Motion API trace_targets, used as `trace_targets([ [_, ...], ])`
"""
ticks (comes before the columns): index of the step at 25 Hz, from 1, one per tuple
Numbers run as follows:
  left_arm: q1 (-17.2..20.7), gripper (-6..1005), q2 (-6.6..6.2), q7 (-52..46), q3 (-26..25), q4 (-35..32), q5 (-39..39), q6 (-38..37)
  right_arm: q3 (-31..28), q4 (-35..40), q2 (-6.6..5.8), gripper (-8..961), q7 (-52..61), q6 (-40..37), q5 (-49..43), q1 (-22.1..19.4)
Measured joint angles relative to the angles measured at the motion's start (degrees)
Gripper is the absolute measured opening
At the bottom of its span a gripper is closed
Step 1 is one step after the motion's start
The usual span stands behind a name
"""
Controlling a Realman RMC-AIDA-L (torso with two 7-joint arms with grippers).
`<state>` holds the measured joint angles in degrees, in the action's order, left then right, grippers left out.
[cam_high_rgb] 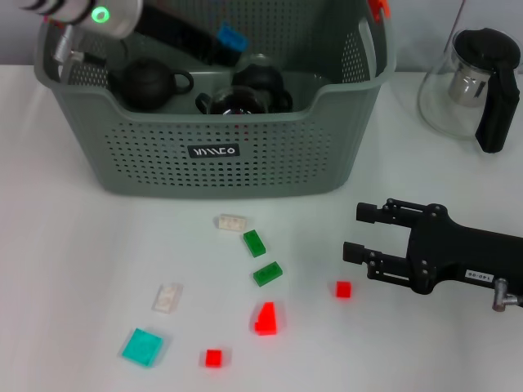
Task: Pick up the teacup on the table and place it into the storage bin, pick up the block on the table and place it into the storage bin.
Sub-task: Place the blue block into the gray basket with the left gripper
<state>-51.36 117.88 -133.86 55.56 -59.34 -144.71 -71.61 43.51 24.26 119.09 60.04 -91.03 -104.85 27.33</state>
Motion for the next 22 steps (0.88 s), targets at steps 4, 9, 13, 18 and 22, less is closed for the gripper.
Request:
trace_targets([
  [4,-1.21,520,0.83,-0.99,2.6,2.58,-4.03,2.06,0.0,0.0,0.0,684,-0.06,-0.02,0.0,-0.01],
  [9,-2.22,534,2.58,-1.32,3.67,4.15,-7.52,3.74,-0.07,0.0,-0.04,684,-0.25,-0.02,0.0,-0.12],
  [13,-2.34,544,3.02,-2.27,3.93,4.21,-8.09,3.99,-0.09,0.0,-0.14,683,-0.31,-0.03,0.0,-0.17],
  [18,-1.74,558,3.07,-3.59,3.45,2.22,-7.71,3.35,-0.07,0.0,-0.16,683,-0.35,-0.02,0.0,-0.18],
  [22,0.72,568,3.46,-3.5,3.04,-3.23,-4.44,1.45,0.0,0.0,-0.18,683,-0.21,-0.02,0.0,-0.18],
])
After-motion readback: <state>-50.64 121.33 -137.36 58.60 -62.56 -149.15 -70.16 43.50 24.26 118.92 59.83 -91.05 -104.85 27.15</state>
